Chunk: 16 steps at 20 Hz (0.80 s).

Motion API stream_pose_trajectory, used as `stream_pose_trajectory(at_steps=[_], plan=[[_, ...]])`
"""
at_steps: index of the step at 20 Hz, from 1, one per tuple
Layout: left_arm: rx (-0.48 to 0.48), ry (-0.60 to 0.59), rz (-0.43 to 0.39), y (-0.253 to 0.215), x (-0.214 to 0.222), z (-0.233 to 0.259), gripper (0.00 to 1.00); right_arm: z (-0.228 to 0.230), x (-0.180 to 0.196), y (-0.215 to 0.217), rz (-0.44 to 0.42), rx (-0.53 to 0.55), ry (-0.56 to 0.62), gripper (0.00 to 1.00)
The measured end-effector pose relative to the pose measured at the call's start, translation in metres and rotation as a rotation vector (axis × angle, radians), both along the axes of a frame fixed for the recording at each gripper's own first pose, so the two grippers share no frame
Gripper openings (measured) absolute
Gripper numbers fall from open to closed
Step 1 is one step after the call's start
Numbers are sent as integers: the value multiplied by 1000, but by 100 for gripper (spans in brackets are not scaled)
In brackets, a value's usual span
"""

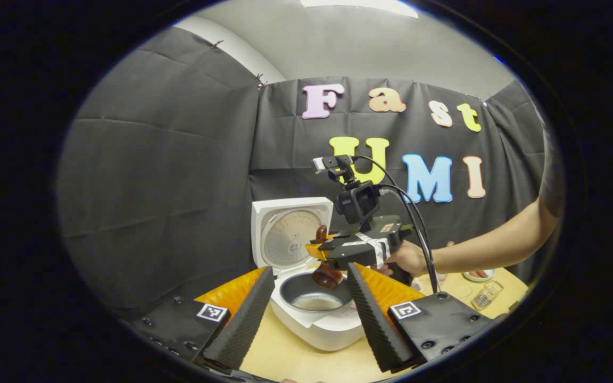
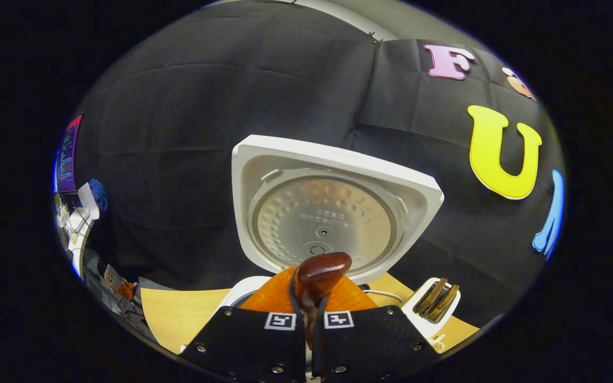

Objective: Close the left gripper, press the button to open the rice cooker; take a wooden spoon from the chopstick holder with the right hand, scoop a spoonful of rice and pour it into the rice cooker, then put the wooden spoon back into the chopstick holder.

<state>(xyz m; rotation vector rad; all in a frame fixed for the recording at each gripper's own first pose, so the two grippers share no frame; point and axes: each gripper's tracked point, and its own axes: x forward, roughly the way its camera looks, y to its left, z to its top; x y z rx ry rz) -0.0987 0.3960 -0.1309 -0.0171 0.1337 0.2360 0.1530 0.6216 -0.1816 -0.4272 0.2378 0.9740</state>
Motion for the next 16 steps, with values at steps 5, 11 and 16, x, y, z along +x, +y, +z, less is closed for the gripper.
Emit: stream_pose_trajectory(at_steps=[5, 11, 16], plan=[[-15, -16, -22, -13, -1, 5, 93, 33, 12, -27, -126, 272, 257, 5], [-28, -24, -77, -40, 13, 12, 93, 66, 27, -96, -299, 603, 526, 5], [-21, -15, -137, -79, 30, 16, 95, 90, 8, -189, -383, 707, 555, 5]])
